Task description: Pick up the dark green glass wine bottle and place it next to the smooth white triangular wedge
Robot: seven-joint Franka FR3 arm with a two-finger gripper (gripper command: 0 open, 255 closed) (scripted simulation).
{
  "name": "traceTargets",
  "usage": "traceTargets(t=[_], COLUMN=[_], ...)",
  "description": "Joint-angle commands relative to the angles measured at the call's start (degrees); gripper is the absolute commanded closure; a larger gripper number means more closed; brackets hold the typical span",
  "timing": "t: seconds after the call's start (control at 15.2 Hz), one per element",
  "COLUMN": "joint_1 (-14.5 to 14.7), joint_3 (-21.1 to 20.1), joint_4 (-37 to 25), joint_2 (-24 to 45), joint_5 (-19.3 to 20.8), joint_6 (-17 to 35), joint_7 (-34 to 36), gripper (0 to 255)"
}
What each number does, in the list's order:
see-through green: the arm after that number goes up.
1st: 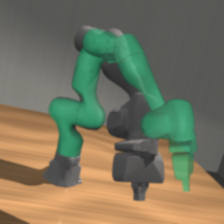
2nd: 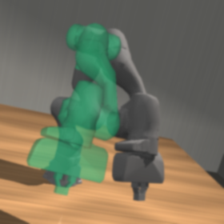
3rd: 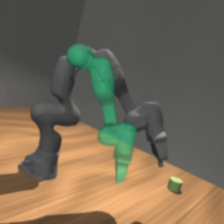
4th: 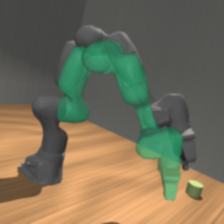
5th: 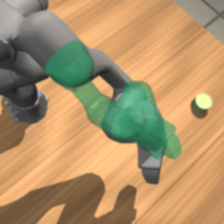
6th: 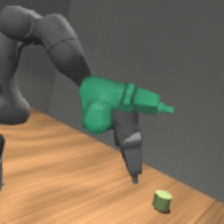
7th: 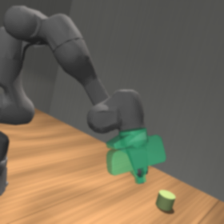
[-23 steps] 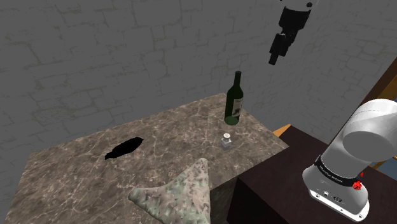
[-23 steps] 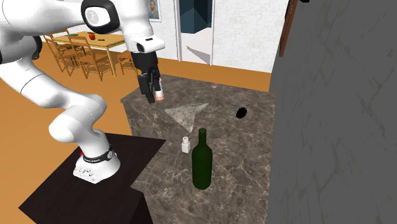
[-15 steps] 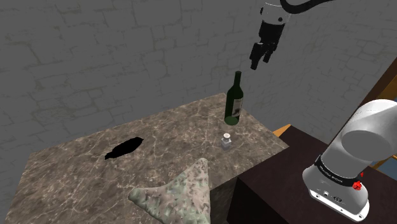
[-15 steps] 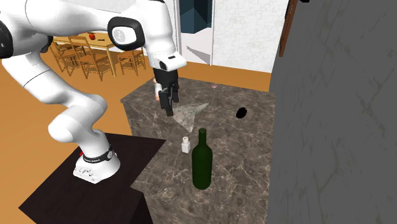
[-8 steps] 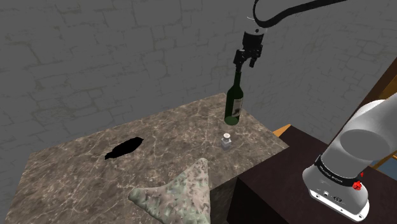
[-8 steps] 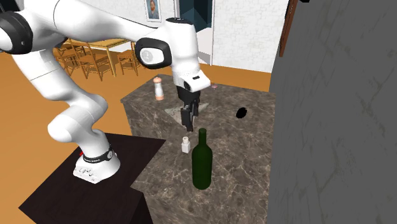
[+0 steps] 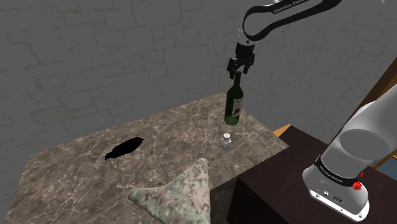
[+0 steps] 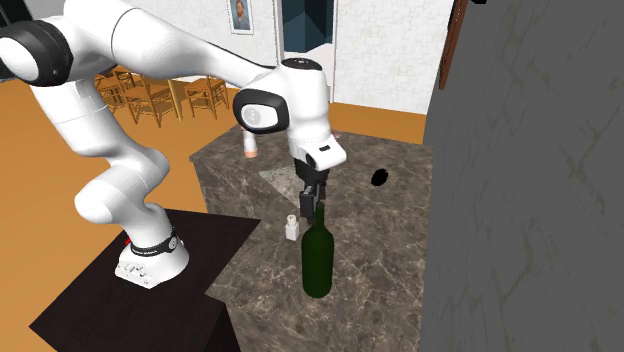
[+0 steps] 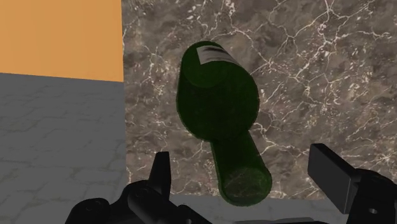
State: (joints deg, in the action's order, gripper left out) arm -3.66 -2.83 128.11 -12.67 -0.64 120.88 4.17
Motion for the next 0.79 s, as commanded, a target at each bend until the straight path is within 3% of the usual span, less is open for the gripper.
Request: traceTargets(t=[0.0,0.53,0.59,0.73], joint_1=[-0.01,-0.01,-0.01,-0.01], joint_3=[0.0,0.0,0.0,0.0], joint_4=[1.14,1.39,1.39,1.39], joint_2=[0.47,0.65,0.65,0.65], joint_5=[0.01,0.02,0.02,0.02], joint_6=[1.63,2.07,2.07,2.07], joint_7=[-0.01,-0.01,-0.01,-0.01], gripper=[0,0,255,255])
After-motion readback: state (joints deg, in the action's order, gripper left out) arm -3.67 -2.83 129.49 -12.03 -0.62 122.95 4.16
